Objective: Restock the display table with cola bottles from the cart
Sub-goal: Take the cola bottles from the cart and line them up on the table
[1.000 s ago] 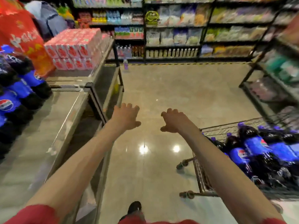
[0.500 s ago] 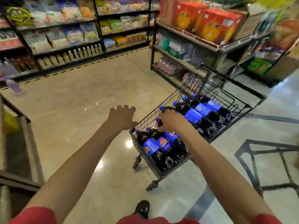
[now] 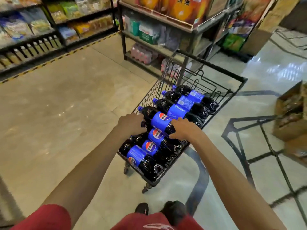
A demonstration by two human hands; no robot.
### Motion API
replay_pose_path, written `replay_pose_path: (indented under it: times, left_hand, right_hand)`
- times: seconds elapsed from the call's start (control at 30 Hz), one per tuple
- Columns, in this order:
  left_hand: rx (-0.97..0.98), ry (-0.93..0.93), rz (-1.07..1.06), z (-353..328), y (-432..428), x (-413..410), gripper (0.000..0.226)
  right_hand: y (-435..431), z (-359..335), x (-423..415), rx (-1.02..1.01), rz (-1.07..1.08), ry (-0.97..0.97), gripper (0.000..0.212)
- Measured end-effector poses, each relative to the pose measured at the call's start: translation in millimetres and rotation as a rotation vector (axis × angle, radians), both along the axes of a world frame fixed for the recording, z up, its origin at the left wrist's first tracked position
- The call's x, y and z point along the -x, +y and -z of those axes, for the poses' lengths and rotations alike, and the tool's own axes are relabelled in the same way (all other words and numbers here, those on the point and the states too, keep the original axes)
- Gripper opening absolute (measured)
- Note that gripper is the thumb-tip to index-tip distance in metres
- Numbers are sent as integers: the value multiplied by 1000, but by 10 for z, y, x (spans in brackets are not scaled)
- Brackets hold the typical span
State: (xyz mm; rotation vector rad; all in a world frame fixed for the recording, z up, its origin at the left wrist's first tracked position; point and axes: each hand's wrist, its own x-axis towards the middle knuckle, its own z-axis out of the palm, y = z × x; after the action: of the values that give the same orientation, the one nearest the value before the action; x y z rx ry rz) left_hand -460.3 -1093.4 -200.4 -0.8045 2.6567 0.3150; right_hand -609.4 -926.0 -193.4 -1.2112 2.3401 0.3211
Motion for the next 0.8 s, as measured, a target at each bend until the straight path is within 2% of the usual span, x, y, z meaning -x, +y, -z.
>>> replay_pose_path:
  times: [0.3,0.5,0.57,0.7,0.8]
  left_hand:
    - [-75,83,-262,517,-70,695,48]
    - [-112,38,-468,883,-83,1050,60]
    - [-156,37,-561,989,-77,1110,67]
    - [-287,159,-790,1172,-11,1254,69]
    - [-470,284,-1035,1269,38,1399,83]
  right_hand:
    - [-124,374,745,-34,-78,-27,62]
    - [-324,564,1135,-63,-223,-73,59]
    - [-368,666,1182,-84,-281,-89,62]
    - [-384,874,1198,-82,-318,-150,70]
    - [-386,992,1198,-48,-309,-181,70]
